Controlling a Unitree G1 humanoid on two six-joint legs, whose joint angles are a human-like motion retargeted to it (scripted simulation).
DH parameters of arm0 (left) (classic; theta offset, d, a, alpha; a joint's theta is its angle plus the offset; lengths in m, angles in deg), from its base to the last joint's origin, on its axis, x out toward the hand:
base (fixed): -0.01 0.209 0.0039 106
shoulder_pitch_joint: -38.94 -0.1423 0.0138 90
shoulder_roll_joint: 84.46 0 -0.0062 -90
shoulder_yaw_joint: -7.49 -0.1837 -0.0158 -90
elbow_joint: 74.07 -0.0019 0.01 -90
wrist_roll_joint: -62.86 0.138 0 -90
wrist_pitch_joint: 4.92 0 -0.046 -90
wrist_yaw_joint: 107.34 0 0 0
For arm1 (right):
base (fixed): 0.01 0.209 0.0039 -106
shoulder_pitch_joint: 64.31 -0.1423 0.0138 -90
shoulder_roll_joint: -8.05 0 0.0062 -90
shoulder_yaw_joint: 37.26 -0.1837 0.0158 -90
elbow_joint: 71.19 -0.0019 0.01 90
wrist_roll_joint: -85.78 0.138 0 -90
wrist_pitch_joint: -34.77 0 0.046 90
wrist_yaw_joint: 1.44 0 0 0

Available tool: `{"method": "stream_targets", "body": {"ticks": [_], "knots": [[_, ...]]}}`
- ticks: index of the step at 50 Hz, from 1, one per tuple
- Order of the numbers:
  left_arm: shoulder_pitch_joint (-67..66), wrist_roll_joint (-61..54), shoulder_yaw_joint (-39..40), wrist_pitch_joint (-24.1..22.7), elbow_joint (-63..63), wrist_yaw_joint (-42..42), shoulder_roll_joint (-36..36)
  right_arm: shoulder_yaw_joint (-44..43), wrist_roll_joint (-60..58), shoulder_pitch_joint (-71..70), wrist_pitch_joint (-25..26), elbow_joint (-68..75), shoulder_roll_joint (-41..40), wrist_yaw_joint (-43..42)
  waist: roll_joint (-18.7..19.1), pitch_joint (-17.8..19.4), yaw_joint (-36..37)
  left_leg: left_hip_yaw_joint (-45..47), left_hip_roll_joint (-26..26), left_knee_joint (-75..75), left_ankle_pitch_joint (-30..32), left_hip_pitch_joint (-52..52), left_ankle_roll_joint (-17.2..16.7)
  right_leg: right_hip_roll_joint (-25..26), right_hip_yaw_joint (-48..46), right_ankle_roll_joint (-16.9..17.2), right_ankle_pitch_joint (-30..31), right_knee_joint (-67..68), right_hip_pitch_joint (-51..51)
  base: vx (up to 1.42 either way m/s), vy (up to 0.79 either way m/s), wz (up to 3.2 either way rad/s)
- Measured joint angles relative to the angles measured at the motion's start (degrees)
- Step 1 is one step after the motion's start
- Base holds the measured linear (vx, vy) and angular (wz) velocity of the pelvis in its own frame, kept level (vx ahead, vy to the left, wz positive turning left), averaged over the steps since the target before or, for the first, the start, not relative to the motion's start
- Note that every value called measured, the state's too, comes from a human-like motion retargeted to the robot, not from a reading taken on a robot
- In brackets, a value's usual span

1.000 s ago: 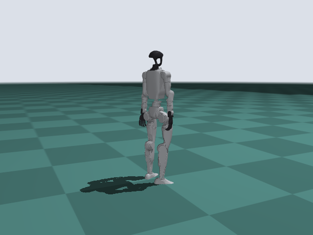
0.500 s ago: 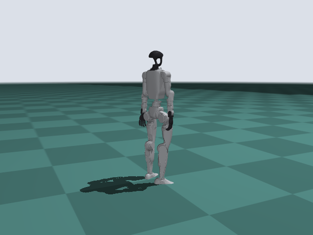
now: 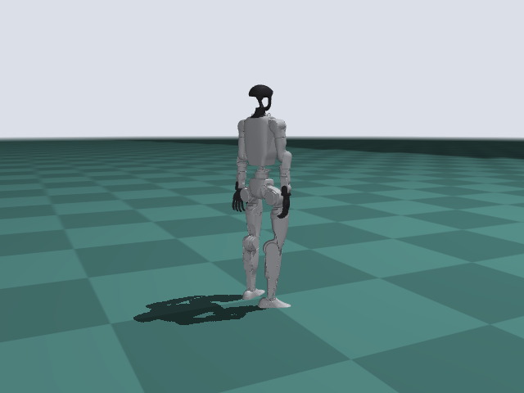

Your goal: In place motions

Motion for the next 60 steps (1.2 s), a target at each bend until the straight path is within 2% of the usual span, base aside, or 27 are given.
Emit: {"method": "stream_targets", "body": {"ticks": [60], "knots": [[-0.1,-0.1,0.2,0.0,-0.1,0.0,0.3,-0.1,-0.2,0.0,0.1,0.0,-0.1,-0.1,0.1,-0.2,-0.1,0.0,-0.1,0.0,0.0,0.0,0.0,0.0,-0.1,0.1,-0.1,-0.1,0.1,0.00,0.00,0.00]]}}
